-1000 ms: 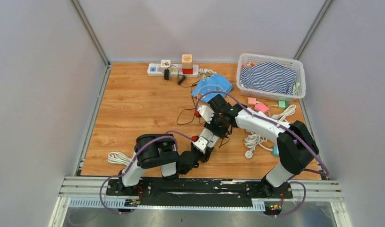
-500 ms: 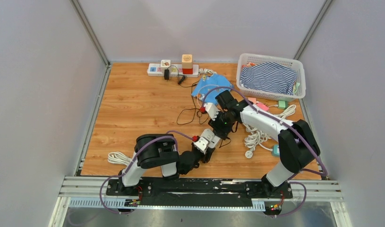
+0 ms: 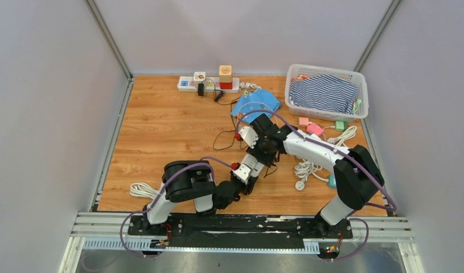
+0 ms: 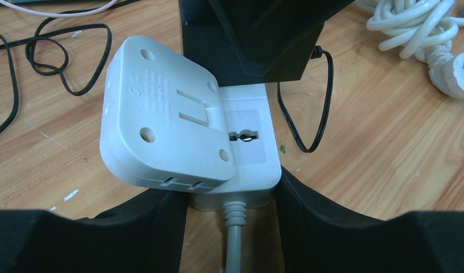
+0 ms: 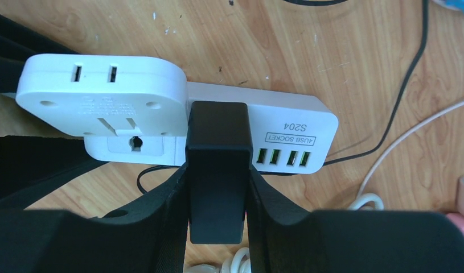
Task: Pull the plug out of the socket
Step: Remove the plug from the socket.
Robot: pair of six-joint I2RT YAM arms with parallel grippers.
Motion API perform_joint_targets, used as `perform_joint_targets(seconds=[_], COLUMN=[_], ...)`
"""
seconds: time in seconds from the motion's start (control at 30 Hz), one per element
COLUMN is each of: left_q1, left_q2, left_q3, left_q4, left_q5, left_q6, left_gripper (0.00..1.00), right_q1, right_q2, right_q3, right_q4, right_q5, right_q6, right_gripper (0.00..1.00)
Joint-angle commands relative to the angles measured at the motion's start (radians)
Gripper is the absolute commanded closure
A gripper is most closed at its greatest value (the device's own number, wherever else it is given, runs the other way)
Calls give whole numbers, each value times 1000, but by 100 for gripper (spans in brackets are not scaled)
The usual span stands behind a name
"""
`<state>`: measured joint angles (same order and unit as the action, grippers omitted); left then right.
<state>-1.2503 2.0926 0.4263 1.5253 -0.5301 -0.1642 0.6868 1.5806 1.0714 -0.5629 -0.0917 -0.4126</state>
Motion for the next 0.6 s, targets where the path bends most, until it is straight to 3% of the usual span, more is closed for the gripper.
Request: perform_joint_targets(seconds=[0.0, 0.1, 0.27, 0.4, 0.57], left_q1=[7, 8, 8, 8, 8], left_q2=[24, 27, 27, 26, 23], left_q3=[-21, -19, -18, -21, -22], left_q4=[-1, -2, -1, -2, -1], left_q5=[-48, -50, -47, -45, -42], left_q6=[4, 5, 5, 4, 2], left_gripper=[100, 100, 100, 100, 100], right_q1=[27, 26, -62, -146, -175], right_q2=[1, -15, -32, -15, 3], right_q3=[-19, -17, 17, 41, 48], right_q4=[26, 13, -89, -147, -164], right_q5=[271, 210, -150, -338, -364], right_q6=[-29, -25, -31, -45, -45], right_gripper=[100, 100, 100, 100, 100])
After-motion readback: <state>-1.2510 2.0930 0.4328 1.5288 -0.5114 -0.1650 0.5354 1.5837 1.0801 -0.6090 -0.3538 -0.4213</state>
